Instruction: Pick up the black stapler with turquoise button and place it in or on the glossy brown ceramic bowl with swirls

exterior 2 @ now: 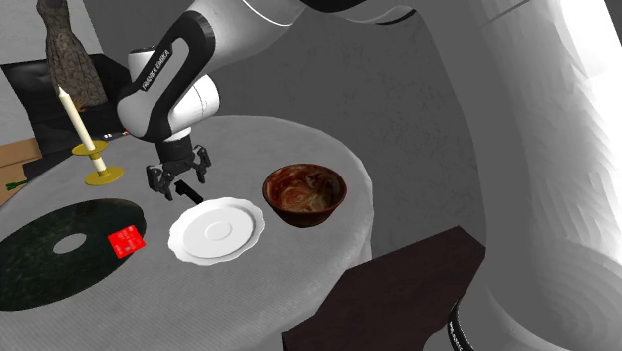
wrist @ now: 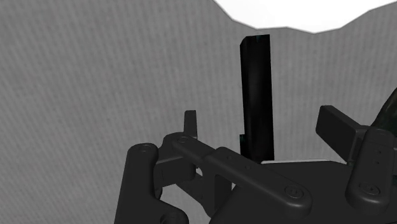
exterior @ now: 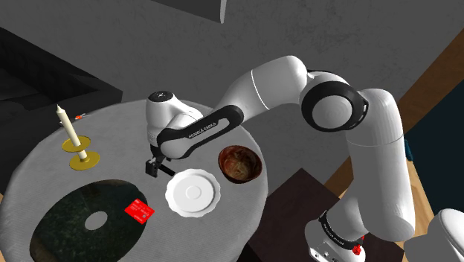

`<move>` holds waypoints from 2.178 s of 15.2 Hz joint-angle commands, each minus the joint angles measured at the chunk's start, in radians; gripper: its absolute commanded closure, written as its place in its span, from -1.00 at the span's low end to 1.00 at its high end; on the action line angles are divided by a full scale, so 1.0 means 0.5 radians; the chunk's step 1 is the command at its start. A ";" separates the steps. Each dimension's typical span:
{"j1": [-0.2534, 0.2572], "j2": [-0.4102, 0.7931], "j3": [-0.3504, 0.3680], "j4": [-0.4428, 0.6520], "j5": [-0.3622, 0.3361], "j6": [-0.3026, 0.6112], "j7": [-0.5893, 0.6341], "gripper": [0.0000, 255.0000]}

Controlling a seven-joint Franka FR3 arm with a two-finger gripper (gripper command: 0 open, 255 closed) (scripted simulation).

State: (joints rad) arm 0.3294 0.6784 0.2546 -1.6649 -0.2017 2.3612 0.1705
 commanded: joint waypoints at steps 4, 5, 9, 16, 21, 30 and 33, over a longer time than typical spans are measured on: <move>0.000 0.002 0.000 0.002 0.000 0.001 0.000 1.00; 0.000 0.002 0.000 0.001 0.000 0.001 0.000 1.00; 0.000 0.002 0.000 0.001 0.000 0.001 0.000 1.00; -0.008 -0.051 0.012 0.001 0.014 -0.051 -0.008 1.00; -0.021 -0.133 0.031 0.011 0.038 -0.143 -0.022 1.00; -0.039 -0.265 0.060 0.058 0.081 -0.318 -0.045 1.00; -0.044 -0.303 0.068 0.083 0.094 -0.380 -0.053 1.00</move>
State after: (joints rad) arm 0.3087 0.5342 0.2871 -1.6254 -0.1572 2.1806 0.1452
